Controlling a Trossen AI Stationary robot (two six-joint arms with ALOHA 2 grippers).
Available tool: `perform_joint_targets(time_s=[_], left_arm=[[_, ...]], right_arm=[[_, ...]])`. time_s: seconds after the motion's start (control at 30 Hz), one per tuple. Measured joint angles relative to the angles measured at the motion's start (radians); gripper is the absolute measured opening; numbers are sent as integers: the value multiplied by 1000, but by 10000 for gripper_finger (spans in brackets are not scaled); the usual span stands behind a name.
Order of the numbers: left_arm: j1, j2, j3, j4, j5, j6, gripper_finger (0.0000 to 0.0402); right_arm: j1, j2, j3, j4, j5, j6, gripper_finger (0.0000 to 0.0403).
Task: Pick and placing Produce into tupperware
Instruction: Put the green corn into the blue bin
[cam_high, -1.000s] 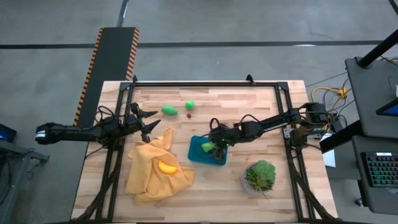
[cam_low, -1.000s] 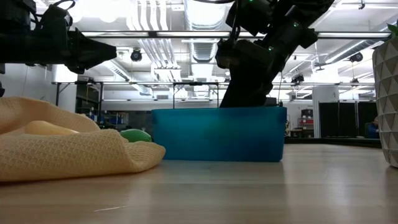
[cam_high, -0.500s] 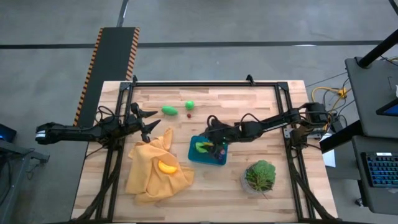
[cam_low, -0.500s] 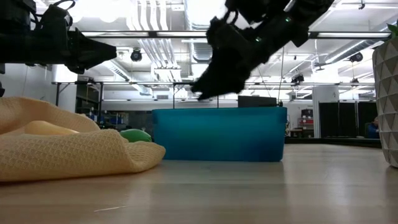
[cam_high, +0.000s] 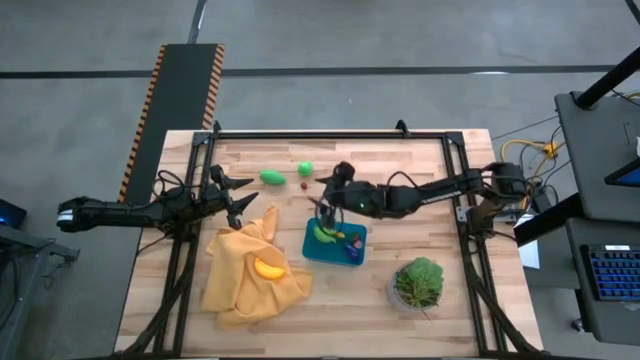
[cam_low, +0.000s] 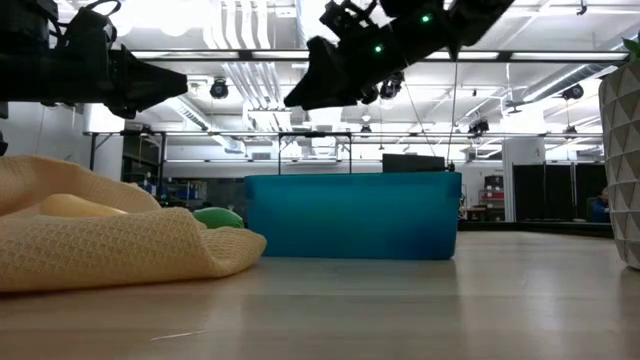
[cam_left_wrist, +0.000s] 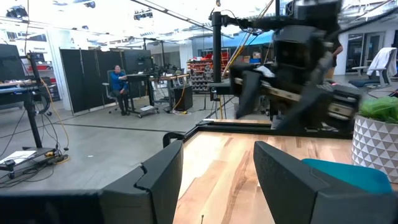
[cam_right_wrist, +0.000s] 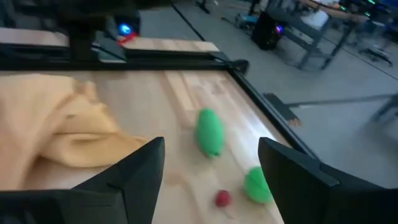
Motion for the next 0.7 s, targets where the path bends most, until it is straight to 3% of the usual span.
perform_joint_targets(time_s=[0.1,0.23,0.57,0.7], left_arm=[[0,0,0,0,0,0,183],[0,0,0,0,0,0,183],[0,0,0,1,0,0,183],[0,1,0,1,0,0,183]], right_arm=[[-52,0,44,-99,-52,8,245],[-136,12,97,-222,-229,73,236],[-181,-10,110,-236,-245,66,228],[-141,-56,97,-210,-244,0,200]])
